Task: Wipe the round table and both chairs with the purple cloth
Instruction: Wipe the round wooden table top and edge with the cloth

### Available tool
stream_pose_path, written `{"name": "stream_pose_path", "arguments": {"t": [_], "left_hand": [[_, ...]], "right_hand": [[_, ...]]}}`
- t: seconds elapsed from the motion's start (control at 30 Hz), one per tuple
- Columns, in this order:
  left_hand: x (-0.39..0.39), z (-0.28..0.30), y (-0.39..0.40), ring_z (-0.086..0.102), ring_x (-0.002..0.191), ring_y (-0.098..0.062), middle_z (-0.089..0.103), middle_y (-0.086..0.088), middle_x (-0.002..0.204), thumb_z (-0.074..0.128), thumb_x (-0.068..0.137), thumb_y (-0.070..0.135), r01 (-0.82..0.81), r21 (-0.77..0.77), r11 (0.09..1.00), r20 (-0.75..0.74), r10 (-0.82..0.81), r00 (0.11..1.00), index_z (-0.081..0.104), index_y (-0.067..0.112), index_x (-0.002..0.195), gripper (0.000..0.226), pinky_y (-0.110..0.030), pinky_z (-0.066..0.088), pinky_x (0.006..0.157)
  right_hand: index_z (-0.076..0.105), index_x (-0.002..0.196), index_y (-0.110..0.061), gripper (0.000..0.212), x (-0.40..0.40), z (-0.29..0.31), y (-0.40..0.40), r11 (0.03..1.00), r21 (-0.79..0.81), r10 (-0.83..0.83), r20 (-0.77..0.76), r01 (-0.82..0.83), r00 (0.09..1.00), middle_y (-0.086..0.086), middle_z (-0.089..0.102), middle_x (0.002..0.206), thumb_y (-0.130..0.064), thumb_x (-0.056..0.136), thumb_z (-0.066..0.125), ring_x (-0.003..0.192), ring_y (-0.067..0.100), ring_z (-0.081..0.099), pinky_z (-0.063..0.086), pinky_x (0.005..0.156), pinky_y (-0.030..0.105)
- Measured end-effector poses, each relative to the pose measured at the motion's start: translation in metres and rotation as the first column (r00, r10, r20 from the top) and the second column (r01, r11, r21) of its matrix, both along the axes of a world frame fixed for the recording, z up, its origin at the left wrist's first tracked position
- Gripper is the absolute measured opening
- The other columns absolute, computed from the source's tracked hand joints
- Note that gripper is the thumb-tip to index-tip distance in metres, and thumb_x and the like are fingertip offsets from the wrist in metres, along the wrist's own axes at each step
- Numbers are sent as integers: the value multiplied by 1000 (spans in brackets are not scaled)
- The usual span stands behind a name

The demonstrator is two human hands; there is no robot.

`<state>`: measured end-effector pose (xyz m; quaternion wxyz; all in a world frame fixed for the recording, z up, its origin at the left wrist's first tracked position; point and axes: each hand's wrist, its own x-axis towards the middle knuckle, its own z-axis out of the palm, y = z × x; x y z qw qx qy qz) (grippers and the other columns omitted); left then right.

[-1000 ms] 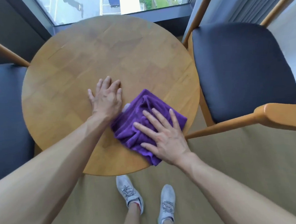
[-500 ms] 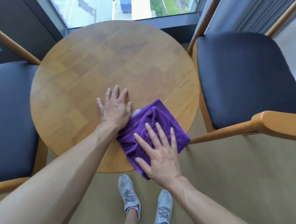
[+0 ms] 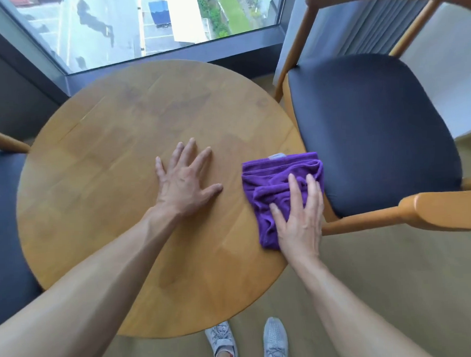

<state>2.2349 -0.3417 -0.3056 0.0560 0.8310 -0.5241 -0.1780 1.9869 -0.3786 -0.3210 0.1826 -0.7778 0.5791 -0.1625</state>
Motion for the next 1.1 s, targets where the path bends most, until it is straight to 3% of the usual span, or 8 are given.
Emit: {"name": "stream_pose_path", "arguments": {"t": [0.17, 0.33, 0.6, 0.87, 1.0, 1.1], "left_hand": [[21, 7, -26, -7, 154, -18, 0, 8, 168, 65, 71, 77, 152, 92, 984, -41, -149, 988, 18, 46, 155, 100, -70, -2, 116], [23, 7, -28, -6, 154, -17, 1, 9, 167, 62, 69, 81, 170, 109, 979, -25, -169, 985, 17, 47, 154, 102, -70, 3, 116], [25, 16, -38, 4, 154, -18, 6, 10, 167, 56, 68, 85, 184, 167, 969, 67, -197, 978, 16, 48, 153, 101, -65, 12, 117], [33, 32, -54, 27, 147, -12, 33, 20, 158, 45, 84, 73, 110, 99, 989, 10, -111, 994, 36, 40, 150, 74, -48, 26, 119], [45, 47, -68, 50, 128, -9, 59, 18, 136, 32, 89, 69, 99, 45, 994, -28, -98, 995, 54, 34, 134, 61, -36, 44, 103], [77, 56, -103, 62, 106, -18, 67, 6, 109, 45, 95, 56, -119, -87, 989, -82, 112, 990, 60, 25, 119, 41, -38, 51, 88]], "right_hand": [[23, 156, -21, 73, 21, 6, -65, 982, 111, -144, -71, 151, 987, 16, 29, 151, -47, 95, 54, 131, 37, 38, 39, 102, 46], [19, 154, -26, 71, 39, 8, -115, 981, 141, -110, -139, 130, 984, 12, 39, 137, -54, 95, 47, 120, 35, 49, 46, 85, 47], [25, 148, -33, 62, 99, 2, -212, 985, 168, 76, -161, -48, 984, 10, 49, 125, -61, 94, 41, 110, 38, 56, 40, 77, 42], [40, 134, -36, 48, 197, 2, -287, 914, 223, 365, -89, -338, 927, 8, 58, 121, -61, 94, 44, 109, 36, 57, 43, 82, 42], [40, 132, -33, 48, 245, 4, -297, 858, 204, 496, -96, -470, 863, 7, 58, 119, -60, 94, 45, 106, 35, 59, 46, 84, 43], [32, 146, -30, 62, 287, 5, -293, 801, 151, 597, -141, -579, 789, 8, 53, 127, -58, 93, 48, 115, 34, 54, 46, 87, 46]]}}
